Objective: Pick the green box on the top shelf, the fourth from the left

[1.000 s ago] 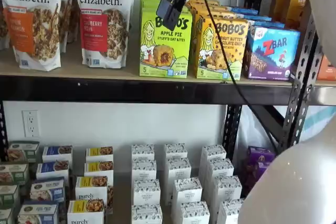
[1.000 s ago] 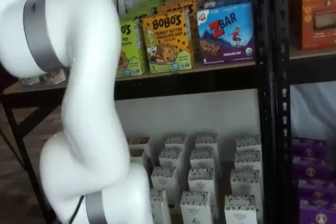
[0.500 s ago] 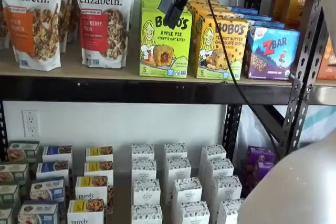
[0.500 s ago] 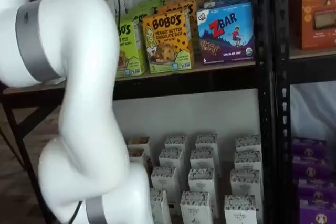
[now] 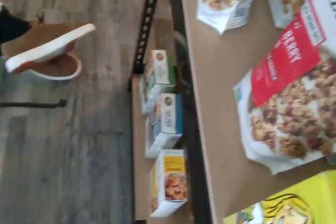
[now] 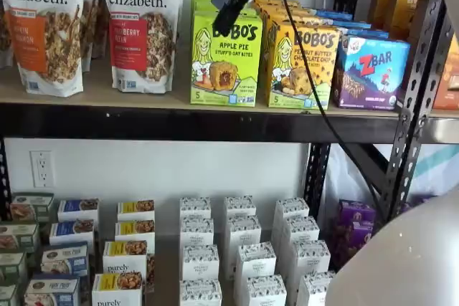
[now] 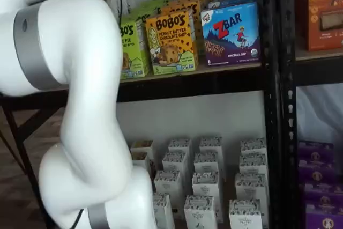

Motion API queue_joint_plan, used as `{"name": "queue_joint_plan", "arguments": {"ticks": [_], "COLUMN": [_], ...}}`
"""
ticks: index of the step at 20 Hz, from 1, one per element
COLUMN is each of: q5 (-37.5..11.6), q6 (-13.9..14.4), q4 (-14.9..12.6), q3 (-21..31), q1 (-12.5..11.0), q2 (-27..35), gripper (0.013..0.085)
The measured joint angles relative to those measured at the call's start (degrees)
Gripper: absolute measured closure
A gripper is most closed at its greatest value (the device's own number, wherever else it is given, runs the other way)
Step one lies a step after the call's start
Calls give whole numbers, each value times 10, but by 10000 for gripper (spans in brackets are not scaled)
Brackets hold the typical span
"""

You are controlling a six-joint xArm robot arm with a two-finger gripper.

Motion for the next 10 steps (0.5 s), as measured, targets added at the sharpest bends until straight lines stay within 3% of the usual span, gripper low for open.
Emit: {"name": "queue_joint_plan", "arguments": {"ticks": [5, 10], "q5": [-52, -57], "q6": [-4, -25], "q4": [1, 8], "q3": [15, 7], "q1": [-1, -20], "q2": [1, 18], "gripper": [130, 130]}}
